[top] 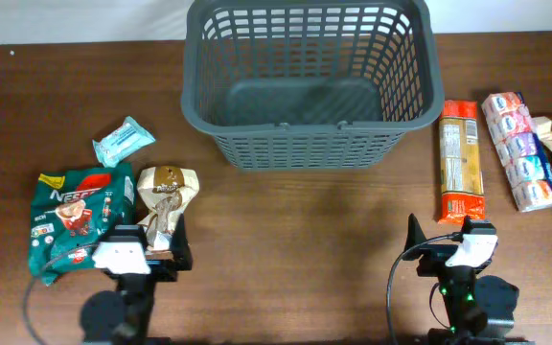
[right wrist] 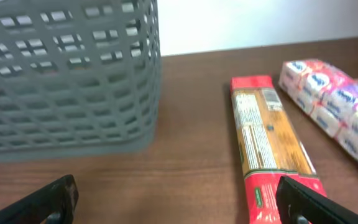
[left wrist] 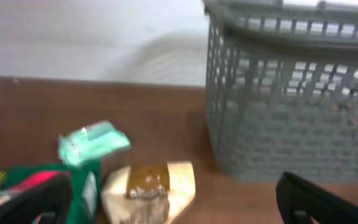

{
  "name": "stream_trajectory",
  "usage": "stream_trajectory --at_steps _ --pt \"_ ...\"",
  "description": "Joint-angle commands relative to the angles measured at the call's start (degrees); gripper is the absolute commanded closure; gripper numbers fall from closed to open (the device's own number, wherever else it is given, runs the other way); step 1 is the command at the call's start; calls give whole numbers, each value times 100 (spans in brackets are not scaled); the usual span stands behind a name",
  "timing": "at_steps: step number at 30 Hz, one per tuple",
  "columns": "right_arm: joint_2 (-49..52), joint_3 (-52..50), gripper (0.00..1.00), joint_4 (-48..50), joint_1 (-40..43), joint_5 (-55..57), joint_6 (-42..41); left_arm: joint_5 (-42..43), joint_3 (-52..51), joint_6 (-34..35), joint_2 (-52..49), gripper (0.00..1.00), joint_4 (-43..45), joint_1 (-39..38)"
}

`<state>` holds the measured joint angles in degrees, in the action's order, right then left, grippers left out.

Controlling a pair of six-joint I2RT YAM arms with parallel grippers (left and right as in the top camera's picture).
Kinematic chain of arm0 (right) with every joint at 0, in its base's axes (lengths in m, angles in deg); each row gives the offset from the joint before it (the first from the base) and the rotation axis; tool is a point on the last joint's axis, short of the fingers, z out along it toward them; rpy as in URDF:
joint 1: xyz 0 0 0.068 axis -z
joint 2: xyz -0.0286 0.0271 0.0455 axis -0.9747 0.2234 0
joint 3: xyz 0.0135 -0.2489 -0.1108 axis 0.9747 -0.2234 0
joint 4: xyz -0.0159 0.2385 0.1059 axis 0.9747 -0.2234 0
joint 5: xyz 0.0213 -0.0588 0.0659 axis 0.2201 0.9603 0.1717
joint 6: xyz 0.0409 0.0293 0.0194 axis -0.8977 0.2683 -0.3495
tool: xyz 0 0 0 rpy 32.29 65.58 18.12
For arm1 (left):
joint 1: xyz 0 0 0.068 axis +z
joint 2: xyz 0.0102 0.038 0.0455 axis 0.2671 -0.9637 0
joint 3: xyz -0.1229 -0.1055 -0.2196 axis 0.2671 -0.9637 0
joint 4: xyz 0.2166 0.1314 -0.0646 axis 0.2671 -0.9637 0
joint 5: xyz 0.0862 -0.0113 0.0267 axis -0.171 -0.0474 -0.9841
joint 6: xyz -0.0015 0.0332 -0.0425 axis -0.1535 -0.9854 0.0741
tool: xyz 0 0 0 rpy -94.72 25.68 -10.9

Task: Pack container
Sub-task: 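Move the left gripper over the green Nescafe bag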

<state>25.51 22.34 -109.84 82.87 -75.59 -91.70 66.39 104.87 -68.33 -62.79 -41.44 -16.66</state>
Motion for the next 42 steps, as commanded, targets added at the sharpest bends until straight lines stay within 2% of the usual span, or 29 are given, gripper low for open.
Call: stream_trajectory --at_steps 1,6,9,12,16,19,24,28,34,42 --pt "-24 651 1 -37 -55 11 -33 -306 1080 -227 -1067 1 -339 -17" --pt "393 1650 1 -627 -52 522 -17 -391 2573 -667 -2850 1 -634 2" --pt "1069 2546 1 -1329 -52 581 -13 -387 3711 -813 -3928 1 -977 175" --pt "1814 3379 1 -1912 -52 579 -13 -332 4916 -813 -4927 1 -1574 476" --pt "2940 4778 1 -2861 -52 553 -20 157 6336 -835 -5978 1 -2562 929" --pt "3460 5480 1 -3506 -52 535 -20 195 6961 -835 -6426 1 -3086 1104" --pt "3967 5722 1 -3805 -52 507 -22 155 7088 -835 -6529 1 -3558 1119" --pt "4186 5722 1 -3960 -52 186 -22 -527 7084 -796 -6634 1 -4345 1174" --pt "4511 5722 1 -3967 -52 11 -22 -1569 7079 55 -7152 1 -5786 1427" --pt "4839 5722 1 -3991 -52 9 -24 -1792 6983 372 -8032 2 -6188 1521"
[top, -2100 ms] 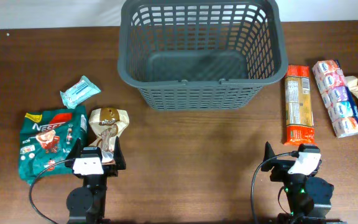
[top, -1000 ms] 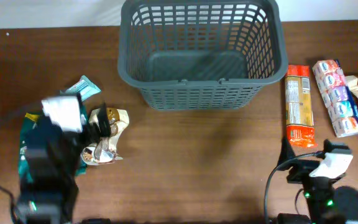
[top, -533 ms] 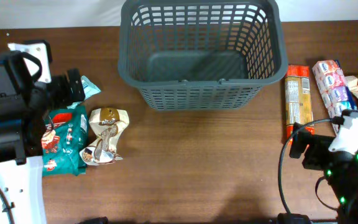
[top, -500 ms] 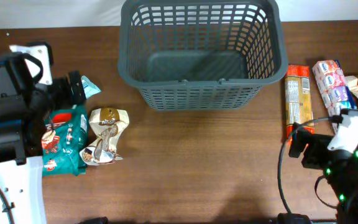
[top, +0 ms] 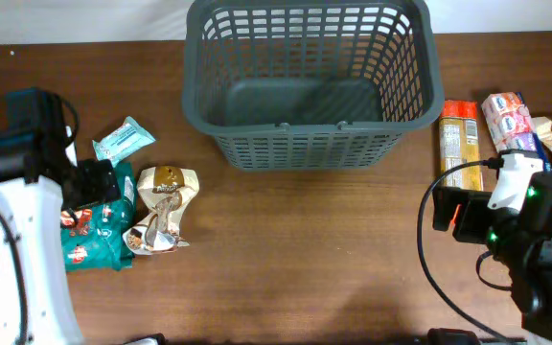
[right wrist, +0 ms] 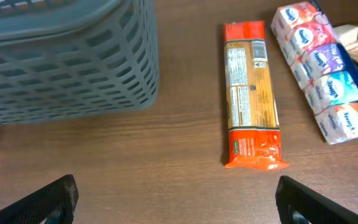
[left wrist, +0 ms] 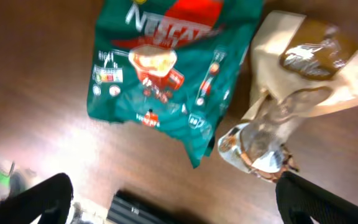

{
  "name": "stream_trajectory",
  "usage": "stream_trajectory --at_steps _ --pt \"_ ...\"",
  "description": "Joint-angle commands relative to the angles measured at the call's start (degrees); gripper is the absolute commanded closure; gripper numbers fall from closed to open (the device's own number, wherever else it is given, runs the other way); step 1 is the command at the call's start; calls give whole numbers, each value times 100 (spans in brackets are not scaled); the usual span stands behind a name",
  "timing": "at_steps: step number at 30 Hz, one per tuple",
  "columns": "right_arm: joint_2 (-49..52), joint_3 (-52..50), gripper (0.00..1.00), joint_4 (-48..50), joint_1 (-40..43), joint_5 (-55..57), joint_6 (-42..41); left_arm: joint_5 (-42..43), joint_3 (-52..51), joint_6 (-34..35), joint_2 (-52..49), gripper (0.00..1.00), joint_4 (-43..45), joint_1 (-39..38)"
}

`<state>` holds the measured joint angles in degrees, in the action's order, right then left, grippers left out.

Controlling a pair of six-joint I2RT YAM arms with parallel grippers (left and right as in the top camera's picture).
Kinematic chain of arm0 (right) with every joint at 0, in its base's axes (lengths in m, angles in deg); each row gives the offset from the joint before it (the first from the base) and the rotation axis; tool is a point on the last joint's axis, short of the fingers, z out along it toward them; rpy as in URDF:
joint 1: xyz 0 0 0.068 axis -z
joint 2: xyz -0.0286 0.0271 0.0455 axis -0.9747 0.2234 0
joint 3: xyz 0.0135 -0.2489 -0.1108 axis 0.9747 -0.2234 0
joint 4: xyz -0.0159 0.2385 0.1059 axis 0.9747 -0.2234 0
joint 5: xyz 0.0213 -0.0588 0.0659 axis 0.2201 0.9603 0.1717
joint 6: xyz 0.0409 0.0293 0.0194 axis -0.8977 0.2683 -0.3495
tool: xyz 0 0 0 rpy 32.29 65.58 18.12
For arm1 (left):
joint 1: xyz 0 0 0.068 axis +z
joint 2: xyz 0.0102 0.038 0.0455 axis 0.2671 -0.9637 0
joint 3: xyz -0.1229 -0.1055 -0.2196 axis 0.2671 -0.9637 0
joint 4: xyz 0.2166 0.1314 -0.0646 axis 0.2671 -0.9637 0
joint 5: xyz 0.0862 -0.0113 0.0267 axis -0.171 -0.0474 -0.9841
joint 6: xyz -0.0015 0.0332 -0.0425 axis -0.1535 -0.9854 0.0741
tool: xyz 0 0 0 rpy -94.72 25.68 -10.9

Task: Pack container
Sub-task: 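Move the left gripper over the green Nescafe bag, then lower the left gripper and pinch the green Nescafe bag edge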

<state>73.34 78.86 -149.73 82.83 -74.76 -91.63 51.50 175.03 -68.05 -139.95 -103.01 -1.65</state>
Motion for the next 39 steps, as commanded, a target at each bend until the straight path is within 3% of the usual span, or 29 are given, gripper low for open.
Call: stream_trajectory --at_steps 1,8,15,39 --pt "83 70 1 -17 -48 -74 -31 -382 -105 402 -396 2 15 20" --pt "175 70 1 -177 -48 -68 -28 -699 -1058 380 -584 3 861 20" --pt "175 70 1 -177 -48 -68 -28 -46 -1797 -273 -638 2 1705 20" --pt "173 70 1 -367 -48 -70 -31 48 -1853 -509 -2463 3 2608 22"
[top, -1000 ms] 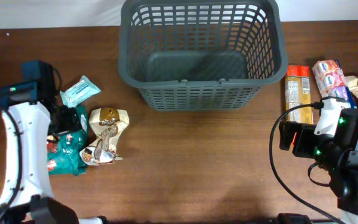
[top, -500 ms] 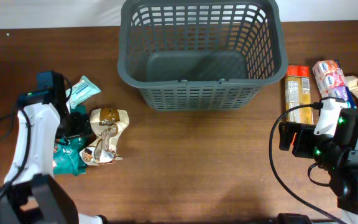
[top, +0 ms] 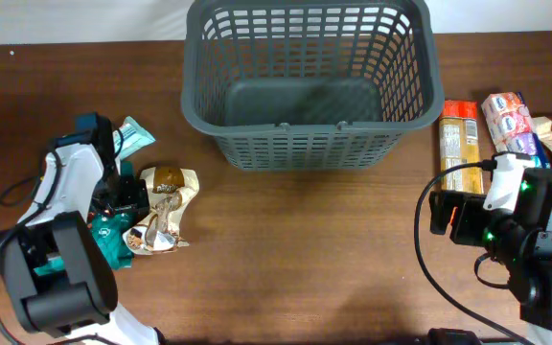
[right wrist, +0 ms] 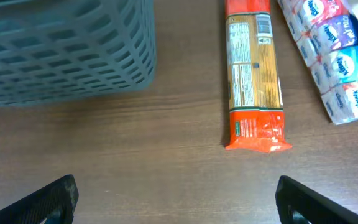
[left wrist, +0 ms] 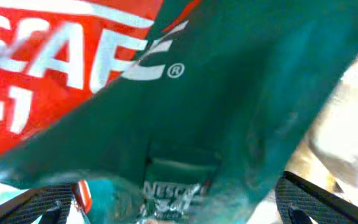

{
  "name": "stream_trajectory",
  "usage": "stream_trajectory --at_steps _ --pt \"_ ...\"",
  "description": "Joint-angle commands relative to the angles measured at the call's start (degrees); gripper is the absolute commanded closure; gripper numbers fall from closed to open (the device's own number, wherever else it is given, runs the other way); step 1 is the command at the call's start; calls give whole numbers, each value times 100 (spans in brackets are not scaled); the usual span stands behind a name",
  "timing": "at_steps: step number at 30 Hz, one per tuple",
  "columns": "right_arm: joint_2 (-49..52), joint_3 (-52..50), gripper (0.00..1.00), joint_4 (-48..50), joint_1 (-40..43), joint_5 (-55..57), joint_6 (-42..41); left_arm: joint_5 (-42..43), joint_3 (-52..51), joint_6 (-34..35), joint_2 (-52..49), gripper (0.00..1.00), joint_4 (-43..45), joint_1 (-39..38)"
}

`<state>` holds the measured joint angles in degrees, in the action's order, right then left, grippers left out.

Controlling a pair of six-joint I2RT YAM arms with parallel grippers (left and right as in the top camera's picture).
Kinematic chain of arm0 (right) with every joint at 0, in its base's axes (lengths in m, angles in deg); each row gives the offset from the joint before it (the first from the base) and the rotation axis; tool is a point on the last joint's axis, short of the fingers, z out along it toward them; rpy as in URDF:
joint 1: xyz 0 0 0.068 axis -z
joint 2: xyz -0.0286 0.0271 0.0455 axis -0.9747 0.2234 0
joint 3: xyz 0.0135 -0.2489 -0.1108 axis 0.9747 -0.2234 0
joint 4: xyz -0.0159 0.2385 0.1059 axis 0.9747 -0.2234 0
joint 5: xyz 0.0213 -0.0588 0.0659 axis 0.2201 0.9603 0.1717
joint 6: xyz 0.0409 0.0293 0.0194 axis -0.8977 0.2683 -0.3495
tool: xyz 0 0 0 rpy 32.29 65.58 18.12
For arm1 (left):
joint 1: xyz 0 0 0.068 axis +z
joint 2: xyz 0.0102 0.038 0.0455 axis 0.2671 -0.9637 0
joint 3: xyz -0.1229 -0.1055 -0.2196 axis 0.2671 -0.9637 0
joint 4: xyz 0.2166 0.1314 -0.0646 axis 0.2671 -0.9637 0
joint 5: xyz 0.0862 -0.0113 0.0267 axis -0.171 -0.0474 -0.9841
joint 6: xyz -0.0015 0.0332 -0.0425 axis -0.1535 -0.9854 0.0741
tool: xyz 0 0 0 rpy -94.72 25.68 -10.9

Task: Pack container
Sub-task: 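Lower the left gripper and pinch the green Nescafe bag edge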

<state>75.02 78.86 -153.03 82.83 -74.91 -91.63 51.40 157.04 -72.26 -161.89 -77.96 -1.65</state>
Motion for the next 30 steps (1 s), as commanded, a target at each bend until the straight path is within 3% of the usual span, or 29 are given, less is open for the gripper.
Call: stream_trajectory --at_steps 1,14,20,30 --pt "4 70 1 -48 -48 -55 -31 35 -55 -70 -319 4 105 20" --pt "4 70 1 -120 -48 -55 -31 -483 -59 525 -450 5 195 66" --pt "4 70 1 -125 -48 -55 -28 -562 -59 645 -651 11 192 144" --pt "4 70 1 -125 -48 -52 -28 -560 -70 645 -960 61 192 170"
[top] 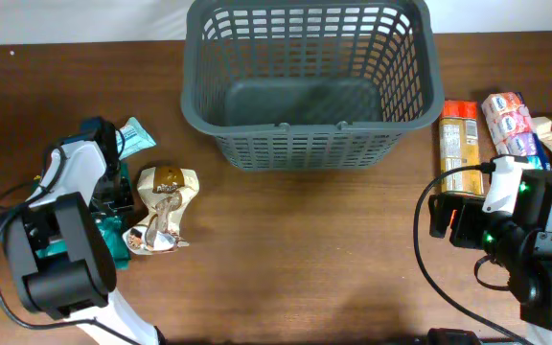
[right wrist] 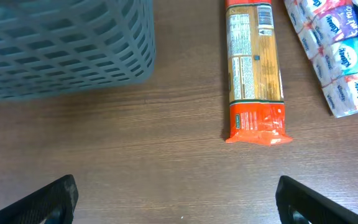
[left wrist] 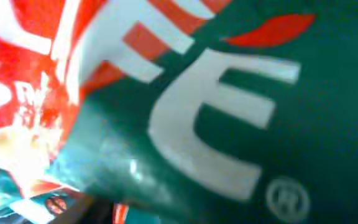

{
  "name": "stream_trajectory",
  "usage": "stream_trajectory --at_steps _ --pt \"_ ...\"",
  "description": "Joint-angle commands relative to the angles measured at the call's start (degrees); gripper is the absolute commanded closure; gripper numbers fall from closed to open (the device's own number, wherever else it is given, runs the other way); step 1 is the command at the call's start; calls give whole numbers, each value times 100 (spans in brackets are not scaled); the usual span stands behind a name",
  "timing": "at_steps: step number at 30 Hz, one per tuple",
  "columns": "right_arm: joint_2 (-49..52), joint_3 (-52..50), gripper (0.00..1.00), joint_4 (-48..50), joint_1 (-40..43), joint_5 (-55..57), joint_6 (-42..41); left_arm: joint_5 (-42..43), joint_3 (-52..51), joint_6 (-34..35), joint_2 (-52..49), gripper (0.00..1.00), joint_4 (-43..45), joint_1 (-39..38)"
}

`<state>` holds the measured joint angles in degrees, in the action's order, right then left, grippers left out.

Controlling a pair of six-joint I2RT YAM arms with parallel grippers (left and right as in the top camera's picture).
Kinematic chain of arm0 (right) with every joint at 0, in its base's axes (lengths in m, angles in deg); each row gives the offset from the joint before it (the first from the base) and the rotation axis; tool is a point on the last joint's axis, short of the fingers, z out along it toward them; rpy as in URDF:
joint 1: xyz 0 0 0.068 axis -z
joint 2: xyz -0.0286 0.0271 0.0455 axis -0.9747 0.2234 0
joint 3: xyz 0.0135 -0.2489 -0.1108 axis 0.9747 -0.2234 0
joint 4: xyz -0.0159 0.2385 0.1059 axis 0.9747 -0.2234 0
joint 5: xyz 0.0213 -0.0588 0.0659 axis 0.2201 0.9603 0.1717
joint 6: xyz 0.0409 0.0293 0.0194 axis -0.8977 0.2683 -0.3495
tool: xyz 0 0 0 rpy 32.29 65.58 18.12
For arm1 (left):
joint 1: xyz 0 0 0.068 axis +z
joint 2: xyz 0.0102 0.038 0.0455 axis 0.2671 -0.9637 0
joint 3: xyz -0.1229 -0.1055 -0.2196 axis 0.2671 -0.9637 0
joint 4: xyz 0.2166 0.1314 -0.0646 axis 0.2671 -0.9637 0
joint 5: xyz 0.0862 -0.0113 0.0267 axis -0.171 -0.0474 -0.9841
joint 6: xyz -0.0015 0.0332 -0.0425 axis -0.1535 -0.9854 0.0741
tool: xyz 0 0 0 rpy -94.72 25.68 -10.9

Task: Pack container
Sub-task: 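Lower the left gripper and pinch the green Nescafe bag edge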

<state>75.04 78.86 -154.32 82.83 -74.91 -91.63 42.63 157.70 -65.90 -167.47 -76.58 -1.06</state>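
The grey mesh basket [top: 305, 81] stands at the back middle, with nothing showing inside it. My left gripper [top: 120, 192] is pressed down on the green and red Nescafe bag [top: 111, 240], which fills the left wrist view [left wrist: 229, 93]; its fingers are hidden there. A beige snack bag [top: 166, 192] lies just right of it. My right gripper [right wrist: 176, 205] hangs open over bare table, with an orange pasta packet [right wrist: 255, 68] ahead of it to the right.
A pale teal tissue packet [top: 134, 134] lies behind the left gripper. Beyond the pasta sit a row of colourful tissue packs [top: 511, 134] and a beige bag at the right edge. The basket's wall [right wrist: 61, 50] is ahead-left of the right gripper.
My left gripper has moved closer into the Nescafe bag, whose print now fills its view and hides the fingers. The right arm has barely shifted.
Both arms stood low at the table's front edge with open grippers. Then the left arm was out over the Nescafe bag and the right arm up near the pasta. The left gripper was then down at the bag, and now is pressed into it.
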Motion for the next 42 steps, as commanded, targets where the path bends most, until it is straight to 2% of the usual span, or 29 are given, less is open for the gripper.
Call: stream_trajectory --at_steps 1,3,4,5,12,16,23,29,37,42 --pt "2 70 1 2 -48 -50 -28 315 -136 9 -420 68 57 111" --pt "2 70 1 2 -48 -50 -28 317 -136 9 -420 82 57 111" --pt "2 70 1 2 -48 -50 -28 317 -136 9 -420 93 57 111" --pt "2 70 1 2 -48 -50 -28 317 -136 9 -420 98 55 111" --pt "2 70 1 7 -48 -48 -28 341 -129 2 -417 98 9 111" --pt "2 70 1 9 -48 -7 -28 341 83 -42 -417 98 -356 111" --pt "2 70 1 9 -48 -7 -28 339 1091 -37 -387 98 -1303 111" --pt "2 70 1 11 -48 -7 -28 339 1851 -39 -210 98 -1738 111" --pt "2 70 1 11 -48 -7 -28 310 2337 -83 -94 98 -2094 111" --pt "2 70 1 11 -48 -7 -28 -35 2531 -83 -94 98 -2361 109"
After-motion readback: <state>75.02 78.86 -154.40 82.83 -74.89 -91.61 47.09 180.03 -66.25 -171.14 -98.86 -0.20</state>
